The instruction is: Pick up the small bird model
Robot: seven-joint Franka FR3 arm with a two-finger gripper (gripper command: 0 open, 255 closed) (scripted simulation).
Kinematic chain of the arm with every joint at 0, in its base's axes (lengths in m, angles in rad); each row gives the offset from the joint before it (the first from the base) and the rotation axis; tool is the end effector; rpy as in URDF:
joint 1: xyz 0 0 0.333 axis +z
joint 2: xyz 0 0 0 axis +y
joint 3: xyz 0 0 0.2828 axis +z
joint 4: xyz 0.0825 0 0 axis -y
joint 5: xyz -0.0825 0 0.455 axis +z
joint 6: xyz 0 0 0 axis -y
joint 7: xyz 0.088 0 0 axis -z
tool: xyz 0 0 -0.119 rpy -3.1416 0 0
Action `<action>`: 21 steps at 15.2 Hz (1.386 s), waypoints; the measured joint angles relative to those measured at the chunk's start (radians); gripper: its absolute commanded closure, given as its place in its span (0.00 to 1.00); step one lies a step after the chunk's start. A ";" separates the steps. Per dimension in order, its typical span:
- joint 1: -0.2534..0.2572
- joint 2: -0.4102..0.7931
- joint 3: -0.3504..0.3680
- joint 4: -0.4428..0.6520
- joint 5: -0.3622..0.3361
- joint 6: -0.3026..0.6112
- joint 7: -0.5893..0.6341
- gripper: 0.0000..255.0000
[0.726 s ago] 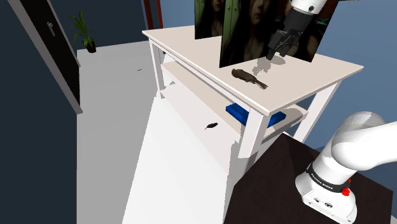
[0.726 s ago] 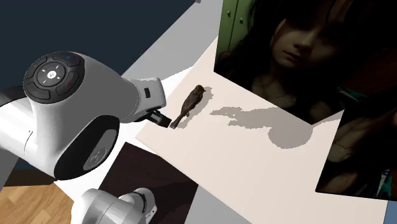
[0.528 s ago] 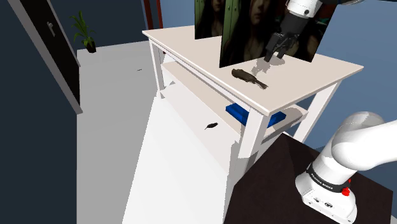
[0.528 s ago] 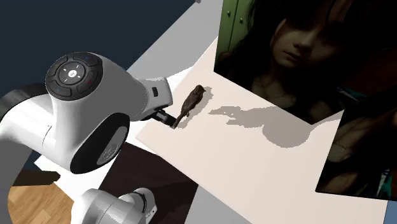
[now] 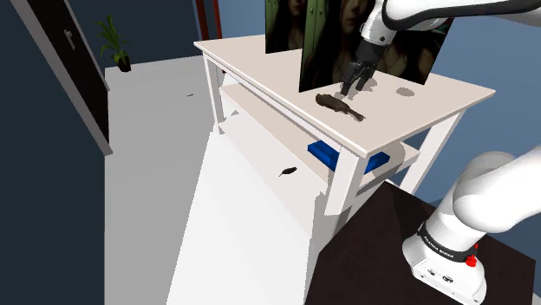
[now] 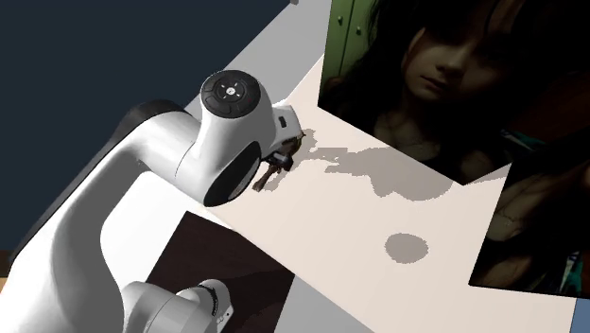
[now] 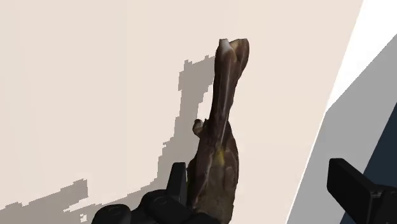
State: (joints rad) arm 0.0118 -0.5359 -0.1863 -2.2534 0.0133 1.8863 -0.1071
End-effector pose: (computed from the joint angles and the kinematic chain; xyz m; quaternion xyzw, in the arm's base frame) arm 0.4889 -0.0907 0.5263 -0.9950 0.0261 -0.0865 0.0430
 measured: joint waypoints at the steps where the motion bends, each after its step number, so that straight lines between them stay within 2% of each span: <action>1: 0.005 0.033 -0.011 0.010 0.005 0.014 -0.018 0.00; 5: 0.019 0.169 -0.057 0.056 0.032 0.065 -0.096 0.00; 13: 0.021 0.204 -0.068 -0.010 0.041 0.160 -0.121 0.00; 14: 0.021 0.204 -0.068 -0.015 0.042 0.165 -0.122 1.00; 21: 0.021 0.203 -0.068 -0.020 0.042 0.170 -0.121 1.00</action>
State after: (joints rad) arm 0.0330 -0.3326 -0.2544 -2.2737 0.0549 2.0559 -0.2286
